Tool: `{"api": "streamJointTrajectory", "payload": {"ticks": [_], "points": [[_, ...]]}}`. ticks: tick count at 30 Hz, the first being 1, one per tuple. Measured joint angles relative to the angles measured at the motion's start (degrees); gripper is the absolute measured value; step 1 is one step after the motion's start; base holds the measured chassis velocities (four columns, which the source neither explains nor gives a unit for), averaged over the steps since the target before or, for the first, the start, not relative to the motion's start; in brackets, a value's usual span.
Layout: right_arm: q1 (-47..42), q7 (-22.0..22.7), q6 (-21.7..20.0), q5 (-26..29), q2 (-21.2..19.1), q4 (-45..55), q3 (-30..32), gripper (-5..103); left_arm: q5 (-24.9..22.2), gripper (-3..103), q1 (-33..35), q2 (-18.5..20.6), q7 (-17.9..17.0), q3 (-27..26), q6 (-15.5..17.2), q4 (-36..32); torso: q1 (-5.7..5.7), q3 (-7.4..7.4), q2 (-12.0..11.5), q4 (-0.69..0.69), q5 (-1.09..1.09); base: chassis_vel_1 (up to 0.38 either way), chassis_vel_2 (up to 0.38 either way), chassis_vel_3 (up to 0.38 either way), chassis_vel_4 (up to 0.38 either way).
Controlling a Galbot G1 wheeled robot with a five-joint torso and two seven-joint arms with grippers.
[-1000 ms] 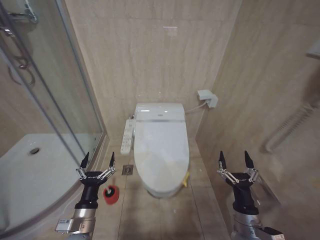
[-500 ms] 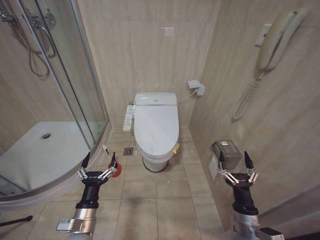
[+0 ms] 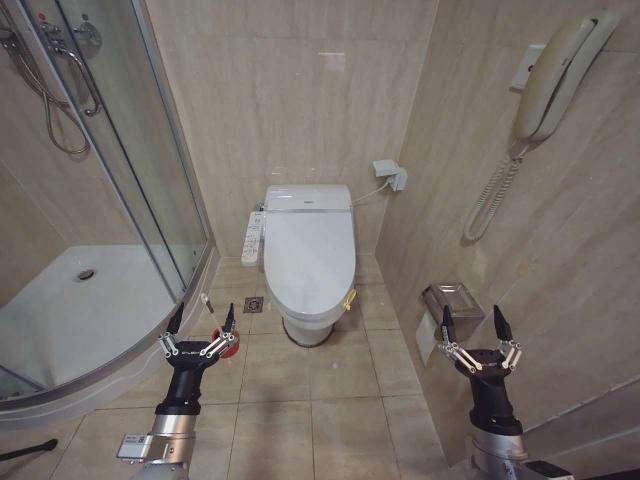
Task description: Open the toilet lid, clean the toilet bowl with a toilet brush, close the toilet lid, and flush.
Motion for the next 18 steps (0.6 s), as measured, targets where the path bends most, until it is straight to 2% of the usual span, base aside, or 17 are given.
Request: {"api": "streamJointTrajectory", "payload": {"ticks": [18], "points": [[-1.05,0.0,0.11,-0.03,0.78,0.66,0.44,100,0.01,100,0.77,-0.2,-0.13,-0.22,-0.34,-1.08,0.01,0.0,0.0,0.01,0.0,0.0,0.0,0.0,0.0]]}}
